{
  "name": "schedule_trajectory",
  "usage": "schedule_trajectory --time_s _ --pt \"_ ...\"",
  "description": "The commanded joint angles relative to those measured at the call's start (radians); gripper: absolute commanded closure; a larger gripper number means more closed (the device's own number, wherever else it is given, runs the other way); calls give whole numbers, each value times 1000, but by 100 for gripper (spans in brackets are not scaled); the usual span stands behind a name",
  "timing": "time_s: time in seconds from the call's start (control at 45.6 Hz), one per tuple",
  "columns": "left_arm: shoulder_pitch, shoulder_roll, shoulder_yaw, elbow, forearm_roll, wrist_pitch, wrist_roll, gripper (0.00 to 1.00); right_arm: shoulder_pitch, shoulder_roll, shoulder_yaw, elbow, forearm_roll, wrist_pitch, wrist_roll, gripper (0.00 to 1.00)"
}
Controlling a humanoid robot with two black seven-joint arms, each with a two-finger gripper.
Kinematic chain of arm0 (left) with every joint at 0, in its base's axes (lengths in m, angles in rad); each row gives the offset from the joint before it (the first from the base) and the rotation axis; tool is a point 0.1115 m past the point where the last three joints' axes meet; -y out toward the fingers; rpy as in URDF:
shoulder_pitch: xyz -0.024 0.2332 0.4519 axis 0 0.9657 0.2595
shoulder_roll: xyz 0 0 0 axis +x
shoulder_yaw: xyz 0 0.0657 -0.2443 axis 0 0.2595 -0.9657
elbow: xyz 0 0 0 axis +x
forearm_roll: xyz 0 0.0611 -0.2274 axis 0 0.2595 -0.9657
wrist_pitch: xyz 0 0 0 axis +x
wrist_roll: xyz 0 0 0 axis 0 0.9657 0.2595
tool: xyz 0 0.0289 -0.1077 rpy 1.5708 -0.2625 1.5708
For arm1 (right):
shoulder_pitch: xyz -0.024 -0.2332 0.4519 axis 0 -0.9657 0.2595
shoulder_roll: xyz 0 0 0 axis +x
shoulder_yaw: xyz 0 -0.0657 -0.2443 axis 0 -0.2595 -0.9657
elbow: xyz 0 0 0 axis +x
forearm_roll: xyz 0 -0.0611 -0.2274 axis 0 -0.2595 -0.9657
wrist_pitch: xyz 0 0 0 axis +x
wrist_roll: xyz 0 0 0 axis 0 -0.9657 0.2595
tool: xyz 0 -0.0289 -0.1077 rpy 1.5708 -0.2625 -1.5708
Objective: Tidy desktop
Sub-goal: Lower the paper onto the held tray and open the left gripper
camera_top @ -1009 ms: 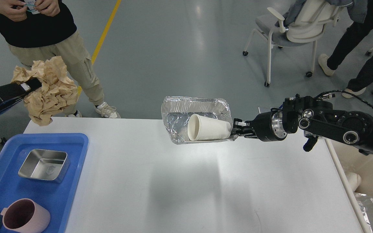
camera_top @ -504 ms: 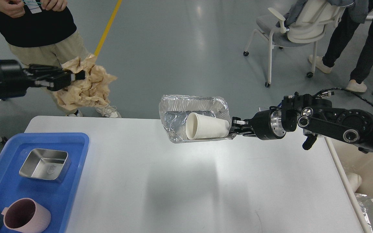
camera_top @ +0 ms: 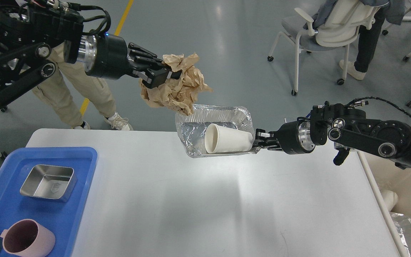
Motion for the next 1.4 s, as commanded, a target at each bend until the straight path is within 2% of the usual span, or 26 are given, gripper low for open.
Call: schedule_trajectory --time_s 0.0,0.241,0.526,0.636,0.724,0.768,0.811,0.833,0.855,1.382 --pt "1 -56 34 55 26 4 0 92 0 -3 1 7 0 0 0 100" --pt "11 -175 37 157 29 10 0 91 0 -18 4 30 0 -3 0 100" --pt "11 -228 37 174 28 10 2 87 3 -34 13 45 -2 -3 0 100" --pt "14 -243 34 180 14 12 8 69 3 -37 15 47 -2 -2 0 100" --pt "14 -248 23 182 9 12 22 51 3 -37 15 47 0 -3 0 100" --pt "15 -244 20 182 -3 12 25 35 3 -37 16 47 -2 -3 0 100" --pt "15 -243 20 183 -26 13 26 14 3 -35 19 45 0 -3 0 100" --pt "18 -241 20 184 -44 13 26 8 3 -35 19 45 0 -3 0 100" --pt "20 -241 22 184 -62 13 26 6 3 -35 21 45 -2 -2 0 100" --pt "18 -231 6 184 -173 15 29 3 0 -57 24 45 0 -2 2 100"
